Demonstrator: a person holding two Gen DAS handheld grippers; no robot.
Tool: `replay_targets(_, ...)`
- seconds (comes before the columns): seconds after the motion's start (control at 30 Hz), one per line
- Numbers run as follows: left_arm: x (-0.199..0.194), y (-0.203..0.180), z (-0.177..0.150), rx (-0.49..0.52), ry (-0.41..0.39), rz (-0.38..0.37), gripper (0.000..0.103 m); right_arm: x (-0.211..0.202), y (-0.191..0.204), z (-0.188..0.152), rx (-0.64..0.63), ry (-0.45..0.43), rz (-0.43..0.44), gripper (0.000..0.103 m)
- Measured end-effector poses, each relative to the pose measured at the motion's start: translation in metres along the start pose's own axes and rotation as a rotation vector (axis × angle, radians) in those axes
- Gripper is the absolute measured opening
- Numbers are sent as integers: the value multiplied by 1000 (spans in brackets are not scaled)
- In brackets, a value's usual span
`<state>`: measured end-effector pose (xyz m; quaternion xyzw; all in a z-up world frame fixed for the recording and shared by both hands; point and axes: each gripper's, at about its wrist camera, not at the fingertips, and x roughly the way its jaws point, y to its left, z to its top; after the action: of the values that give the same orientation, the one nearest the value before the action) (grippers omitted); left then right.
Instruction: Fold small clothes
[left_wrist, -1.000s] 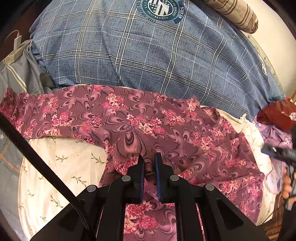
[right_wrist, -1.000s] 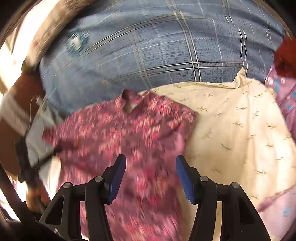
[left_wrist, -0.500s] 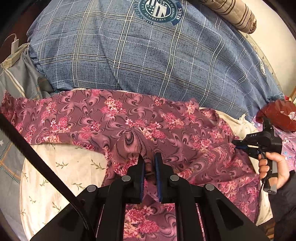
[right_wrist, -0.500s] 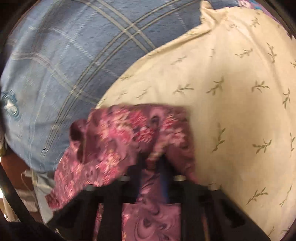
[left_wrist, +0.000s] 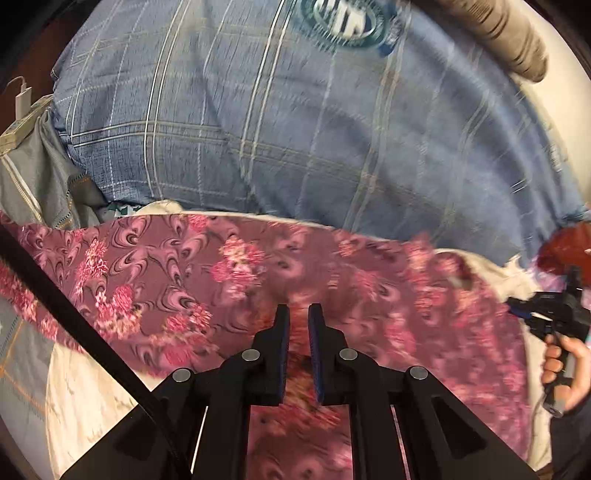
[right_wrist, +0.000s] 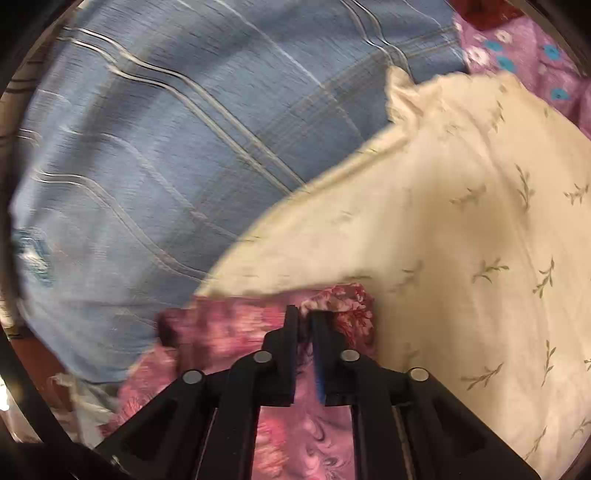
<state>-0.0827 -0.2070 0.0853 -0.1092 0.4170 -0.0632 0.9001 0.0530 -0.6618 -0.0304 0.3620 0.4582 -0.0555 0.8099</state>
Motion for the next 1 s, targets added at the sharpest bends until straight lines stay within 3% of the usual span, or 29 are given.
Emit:
replay_targets(0.1,6,12,8,-7,9,0,16,0,2,-6,-37,-28,33,28)
replay_targets(0.17,9,17,14,-11,20,-30,36,-9,14,-13,-99,-47,33,37)
replay_targets(0.2,12,20,17,-7,33,-48,40,-15,19,-18,-131,-55,34,38)
replay_targets(0.3,24,27,26,9,56,-64,48,-33,35,-33,-251,-34,85,45)
replay_targets(0.33,28,28,28,8,72,-66,53,-41,38,-42,-286,-15,112,52)
replay_targets(0.37,35,28,29,2,92,-72,54,-44,45,-53,-328,7,135,58)
replay_targets(0.43,50,26,29,-7,129,-92,54,-50,57,-75,-425,45,150,61)
replay_targets(0.5,64,21,29,7,152,-82,51,-50,70,-102,-530,94,150,61)
replay_targets(0.57,77,15,27,23,178,-56,3,-47,79,-123,-614,138,150,61)
replay_targets(0.67,75,14,28,-13,151,-35,3,-37,93,-158,-757,184,101,60)
replay_targets(0.83,43,33,34,-101,68,-61,3,-35,98,-180,-799,197,111,60)
replay_targets(1.0,61,46,29,-89,114,27,3,-26,103,-183,-793,204,122,60)
